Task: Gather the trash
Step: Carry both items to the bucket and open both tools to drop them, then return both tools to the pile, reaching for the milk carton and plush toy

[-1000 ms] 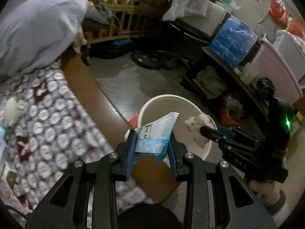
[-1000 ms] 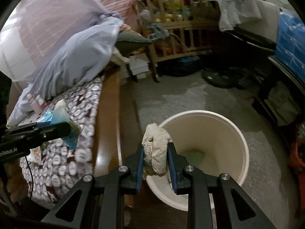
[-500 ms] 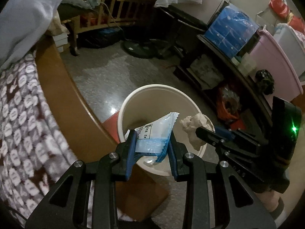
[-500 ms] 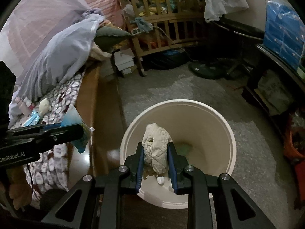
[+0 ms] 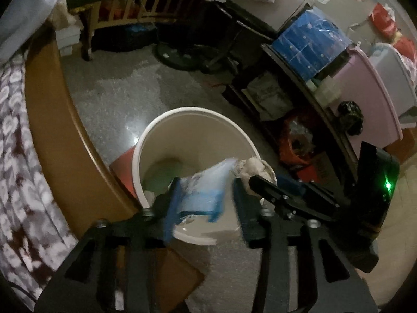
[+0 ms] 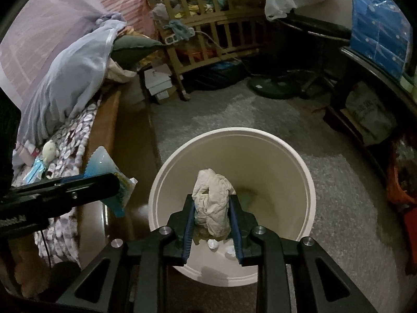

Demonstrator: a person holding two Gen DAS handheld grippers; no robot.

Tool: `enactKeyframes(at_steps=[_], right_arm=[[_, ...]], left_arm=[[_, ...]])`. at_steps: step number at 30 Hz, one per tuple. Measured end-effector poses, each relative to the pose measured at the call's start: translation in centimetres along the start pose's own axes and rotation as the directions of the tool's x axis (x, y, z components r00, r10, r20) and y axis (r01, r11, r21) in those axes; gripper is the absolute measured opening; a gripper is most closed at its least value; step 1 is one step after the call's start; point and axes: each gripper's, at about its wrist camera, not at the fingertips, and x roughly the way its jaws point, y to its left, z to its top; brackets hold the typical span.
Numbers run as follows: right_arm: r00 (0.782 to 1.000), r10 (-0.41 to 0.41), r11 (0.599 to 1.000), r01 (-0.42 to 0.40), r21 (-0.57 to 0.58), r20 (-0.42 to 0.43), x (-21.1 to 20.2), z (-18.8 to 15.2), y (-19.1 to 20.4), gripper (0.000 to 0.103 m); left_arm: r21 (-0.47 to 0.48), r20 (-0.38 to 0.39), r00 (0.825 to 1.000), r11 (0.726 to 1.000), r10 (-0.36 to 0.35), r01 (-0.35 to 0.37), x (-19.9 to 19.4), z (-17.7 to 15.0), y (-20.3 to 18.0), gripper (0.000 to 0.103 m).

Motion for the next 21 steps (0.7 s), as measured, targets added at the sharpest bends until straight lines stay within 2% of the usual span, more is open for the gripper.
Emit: enactKeyframes(at_steps=[1, 6, 13, 16, 21], right_arm=[[1.0, -0.002, 1.0, 0.002, 0.002, 0.006, 0.0, 0.0, 0.0, 0.039], [1.0, 0.006, 1.0, -0.006, 0.013, -0.001, 0.1, -0.1, 0.0, 0.041], [0.999, 0.032, 0.999, -0.032, -0.009, -0.008, -0.2, 0.0, 1.6, 0.041], [0.998, 0.055, 0.998, -0.056, -0.027, -0.008, -0.2, 0.0, 2.9, 0.042], [0.994, 0.104, 0.99, -0.107, -0.087, -0.031, 0.5, 0.1, 7.1, 0.042]], left_arm=[[-0.006, 0.006, 1.0, 1.0, -0.002, 0.002, -0.2, 0.0, 0.1, 0.054], [-0.016, 0.019, 1.0, 1.0, 0.006, -0.006, -1.6, -0.4, 0.7, 0.055], [0.0, 0.056, 0.992, 0.994, 0.11, -0.11, -4.5, -1.4, 1.7, 0.055], [-0.011, 0.077, 0.982, 0.985, 0.175, -0.174, -6.3, -2.1, 3.0, 0.055], [-0.056, 0.105, 0.949, 0.955, 0.296, -0.292, -9.7, -3.4, 6.3, 0.055]])
